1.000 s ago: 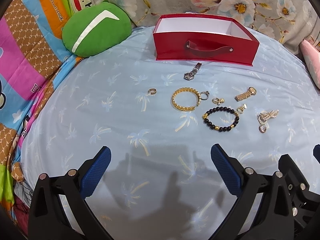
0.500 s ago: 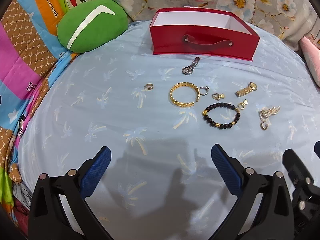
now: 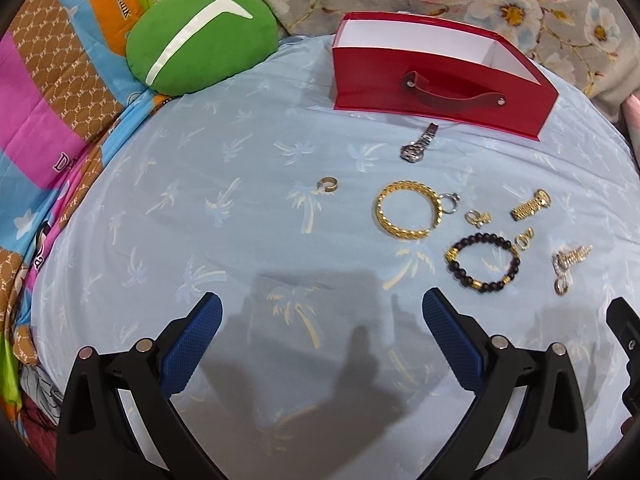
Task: Organize jewelry
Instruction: 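Lower the right tool onto the pearl necklace and close on it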
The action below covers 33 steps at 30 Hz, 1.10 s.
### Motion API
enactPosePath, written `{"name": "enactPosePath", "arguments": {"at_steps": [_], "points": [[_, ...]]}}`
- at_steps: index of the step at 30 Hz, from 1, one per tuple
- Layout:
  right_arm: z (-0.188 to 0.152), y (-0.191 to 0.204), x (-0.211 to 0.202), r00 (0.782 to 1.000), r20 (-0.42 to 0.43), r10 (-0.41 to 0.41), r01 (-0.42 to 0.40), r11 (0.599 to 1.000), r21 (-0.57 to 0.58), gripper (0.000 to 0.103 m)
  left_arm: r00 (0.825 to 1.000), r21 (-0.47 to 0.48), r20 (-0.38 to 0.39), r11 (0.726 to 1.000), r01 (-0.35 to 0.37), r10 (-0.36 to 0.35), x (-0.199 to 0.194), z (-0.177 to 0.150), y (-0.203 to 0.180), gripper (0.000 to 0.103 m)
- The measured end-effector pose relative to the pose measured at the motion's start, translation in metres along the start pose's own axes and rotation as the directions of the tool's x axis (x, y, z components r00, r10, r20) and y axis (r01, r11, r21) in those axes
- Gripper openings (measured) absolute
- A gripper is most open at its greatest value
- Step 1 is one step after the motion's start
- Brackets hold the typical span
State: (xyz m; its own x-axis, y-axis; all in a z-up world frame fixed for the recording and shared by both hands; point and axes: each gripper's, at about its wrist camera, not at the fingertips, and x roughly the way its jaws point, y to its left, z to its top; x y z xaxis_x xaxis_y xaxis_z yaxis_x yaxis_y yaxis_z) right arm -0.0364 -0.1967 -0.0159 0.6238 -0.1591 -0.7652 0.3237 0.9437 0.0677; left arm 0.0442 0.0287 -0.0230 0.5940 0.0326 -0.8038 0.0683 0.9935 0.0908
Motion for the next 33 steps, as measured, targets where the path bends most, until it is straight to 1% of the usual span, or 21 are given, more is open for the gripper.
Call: {"name": "enactPosePath", "arguments": {"at_steps": [2,4,9,11,14,19,25,30,32,33], "points": [[0.003,-0.003,0.005,1.000,-0.006,0.005,-0.004,1.000,0.006,0.097,1.000,-0.005,-0.005,1.000,-0.003,0.003,0.005,0.004,0.001,0.098],[0.005,-0.006,0.011,1.000,-0.011,0.007,-0.007,1.000,0.013,0.097,1.000,-0.008,-0.014,1.000,0.010,-0.010,0.009,0.008,0.001,0.098],[0.014,-0.009,0.028,1.000,-0.025,0.008,-0.007,1.000,0.025,0.089,1.000,0.003,-0.021,1.000,0.017,-0.017,0.018,0.015,-0.002,0.098],[0.017,-0.010,0.036,0.999,-0.038,0.011,-0.009,0.999,0.032,0.082,0.999,0.008,-0.030,1.000,0.018,-0.018,0.022,0.017,-0.004,0.098],[0.022,-0.012,0.047,0.998,-0.060,0.026,-0.023,0.998,0.054,0.076,0.999,-0.001,-0.041,1.000,0.024,-0.024,0.027,0.021,-0.005,0.098],[0.025,-0.012,0.060,0.997,-0.080,0.022,-0.017,0.998,0.062,0.070,0.998,-0.007,-0.050,1.000,0.029,-0.029,0.033,0.025,-0.004,0.098],[0.027,-0.017,0.077,0.993,-0.115,0.037,-0.026,0.995,0.092,0.061,0.998,0.010,-0.048,0.999,0.037,-0.037,0.037,0.028,-0.009,0.098],[0.029,-0.016,0.087,0.992,-0.124,0.038,-0.026,0.995,0.094,0.058,0.997,0.007,-0.059,0.999,0.044,-0.044,0.040,0.029,-0.009,0.098],[0.031,-0.015,0.090,0.991,-0.129,0.037,-0.026,0.996,0.089,0.049,0.997,0.003,-0.062,0.999,0.047,-0.047,0.042,0.030,-0.008,0.098],[0.031,-0.014,0.092,0.990,-0.134,0.043,-0.032,0.996,0.086,0.049,0.997,0.001,-0.063,0.999,0.050,-0.050,0.043,0.030,-0.008,0.098]]}}
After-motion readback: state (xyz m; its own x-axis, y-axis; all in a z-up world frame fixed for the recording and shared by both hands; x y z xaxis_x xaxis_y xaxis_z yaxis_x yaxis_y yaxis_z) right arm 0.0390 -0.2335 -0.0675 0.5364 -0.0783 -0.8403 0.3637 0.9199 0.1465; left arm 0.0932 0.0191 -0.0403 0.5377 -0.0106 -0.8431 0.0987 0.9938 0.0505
